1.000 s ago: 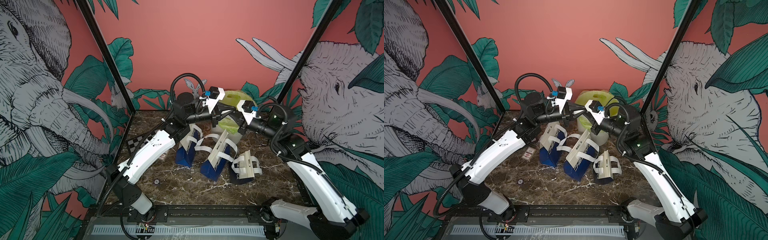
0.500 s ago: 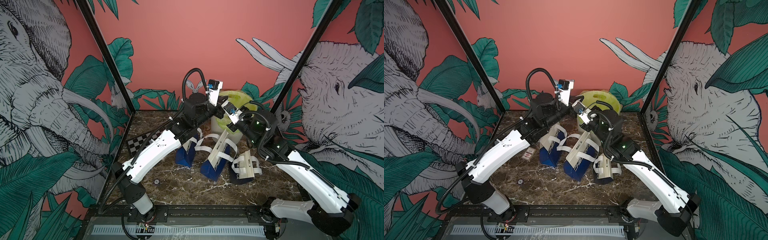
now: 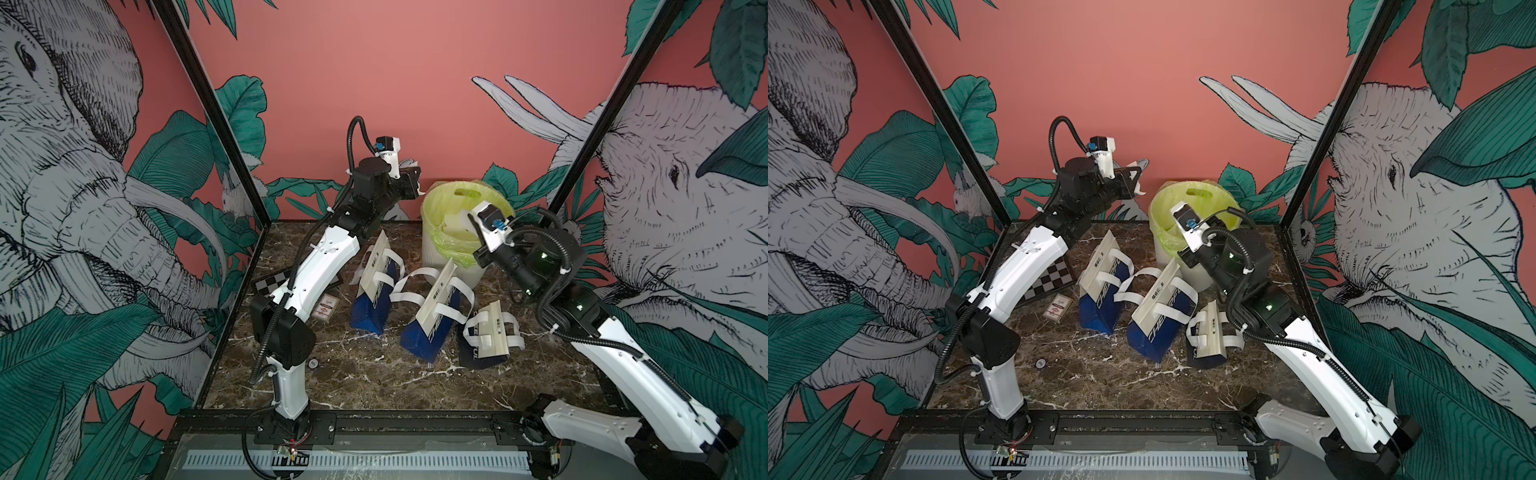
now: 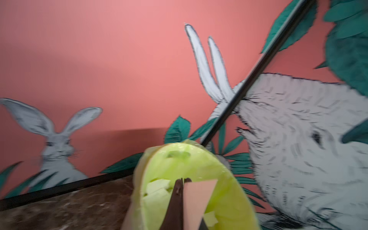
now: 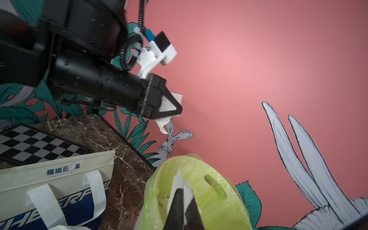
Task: Shred takeout receipts and throw away
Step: Shred the takeout receipt, then place the takeout receipt in the trash bin.
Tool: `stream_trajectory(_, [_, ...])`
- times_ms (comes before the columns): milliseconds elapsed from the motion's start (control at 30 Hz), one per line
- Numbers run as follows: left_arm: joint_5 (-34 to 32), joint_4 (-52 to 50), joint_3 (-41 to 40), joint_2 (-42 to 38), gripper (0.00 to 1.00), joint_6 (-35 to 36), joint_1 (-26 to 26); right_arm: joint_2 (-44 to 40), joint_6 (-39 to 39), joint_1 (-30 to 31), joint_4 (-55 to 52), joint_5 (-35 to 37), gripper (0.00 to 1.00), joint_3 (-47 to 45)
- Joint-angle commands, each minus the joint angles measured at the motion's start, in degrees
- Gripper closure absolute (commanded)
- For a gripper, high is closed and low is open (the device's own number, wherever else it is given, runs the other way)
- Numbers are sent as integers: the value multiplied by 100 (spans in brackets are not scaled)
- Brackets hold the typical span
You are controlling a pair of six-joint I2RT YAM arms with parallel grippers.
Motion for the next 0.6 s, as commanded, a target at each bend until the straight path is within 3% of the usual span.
stream_trajectory(0, [1071,1348,-307,-150,100,-1311,-120,160,2208,-992,674,-1462,100,114])
stream_trajectory(100, [1214,1929,-379,77,96,-1962,-247,436,3799,-1658,1526,-2187,100,93])
stream_trajectory(267, [974,1457,209,664,95,-1978,-523,872,5630,-2220,3045,-2624,100,8])
stream_trajectory(567, [1197,1955,620,1380,74,-2525,-524,1198,6328,-2298,3474,-2796,100,-285])
